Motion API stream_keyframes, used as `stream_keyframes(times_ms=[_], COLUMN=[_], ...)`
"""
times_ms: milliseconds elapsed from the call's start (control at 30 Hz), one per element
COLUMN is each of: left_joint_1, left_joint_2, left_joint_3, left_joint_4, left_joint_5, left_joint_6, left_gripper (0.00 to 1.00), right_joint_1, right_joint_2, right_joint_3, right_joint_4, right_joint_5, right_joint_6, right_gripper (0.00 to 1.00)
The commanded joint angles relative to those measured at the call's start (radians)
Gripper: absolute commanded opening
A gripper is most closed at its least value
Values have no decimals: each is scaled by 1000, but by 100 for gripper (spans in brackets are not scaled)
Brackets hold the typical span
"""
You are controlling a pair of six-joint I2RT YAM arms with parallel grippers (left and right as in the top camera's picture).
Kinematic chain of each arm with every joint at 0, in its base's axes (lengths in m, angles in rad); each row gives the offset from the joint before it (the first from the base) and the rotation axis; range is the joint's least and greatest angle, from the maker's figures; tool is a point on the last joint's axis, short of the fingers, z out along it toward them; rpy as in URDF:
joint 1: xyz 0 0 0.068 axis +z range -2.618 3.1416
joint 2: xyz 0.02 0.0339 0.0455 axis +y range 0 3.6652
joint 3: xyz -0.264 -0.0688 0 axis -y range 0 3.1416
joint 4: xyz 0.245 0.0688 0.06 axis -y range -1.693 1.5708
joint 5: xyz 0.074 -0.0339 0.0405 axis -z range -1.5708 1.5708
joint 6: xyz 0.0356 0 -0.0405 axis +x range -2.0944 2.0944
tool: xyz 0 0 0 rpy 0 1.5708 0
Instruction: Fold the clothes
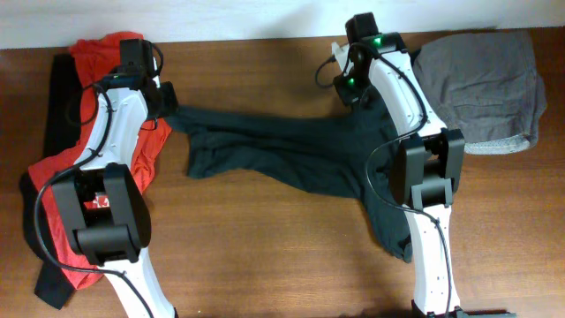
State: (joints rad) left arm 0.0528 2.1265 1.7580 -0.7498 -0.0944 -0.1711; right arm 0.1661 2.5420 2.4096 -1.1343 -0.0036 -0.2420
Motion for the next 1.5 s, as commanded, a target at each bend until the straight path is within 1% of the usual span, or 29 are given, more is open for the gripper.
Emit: stream_keyframes(times_ms=[0, 200, 300, 433, 700, 867, 1067, 1367, 1467], left_joint_1=[7, 7, 7, 7, 7, 7, 7, 7, 7], left_joint_2=[5, 5, 5, 5, 5, 5, 5, 5, 5], left_joint_3=[10, 10, 10, 10, 10, 10, 10, 10, 10], left_joint_4=[0, 0, 0, 0, 0, 0, 0, 0, -1], left_joint_5=[-18, -18, -18, -18, -18, -18, -18, -18, -18], left_joint_6=[20, 20, 20, 20, 20, 20, 20, 20, 20], left_gripper=[1, 1, 1, 1, 1, 1, 1, 1, 1], right_joint_1=[2, 4, 4, 5, 5, 11, 52, 135, 130], right_joint_2=[-1, -1, -1, 6, 70, 70, 70, 70, 70], right_joint_3=[135, 354, 402, 385, 267, 210, 169, 150, 146], right_joint_4=[44, 63, 95, 133, 237, 272, 185, -77, -194], right_joint_5=[15, 11, -5, -23, -61, -149, -179, -160, -77], right_joint_6=[69, 91, 95, 109, 129, 129, 128, 134, 248], right_gripper=[4, 4, 4, 4, 4, 4, 4, 5, 4])
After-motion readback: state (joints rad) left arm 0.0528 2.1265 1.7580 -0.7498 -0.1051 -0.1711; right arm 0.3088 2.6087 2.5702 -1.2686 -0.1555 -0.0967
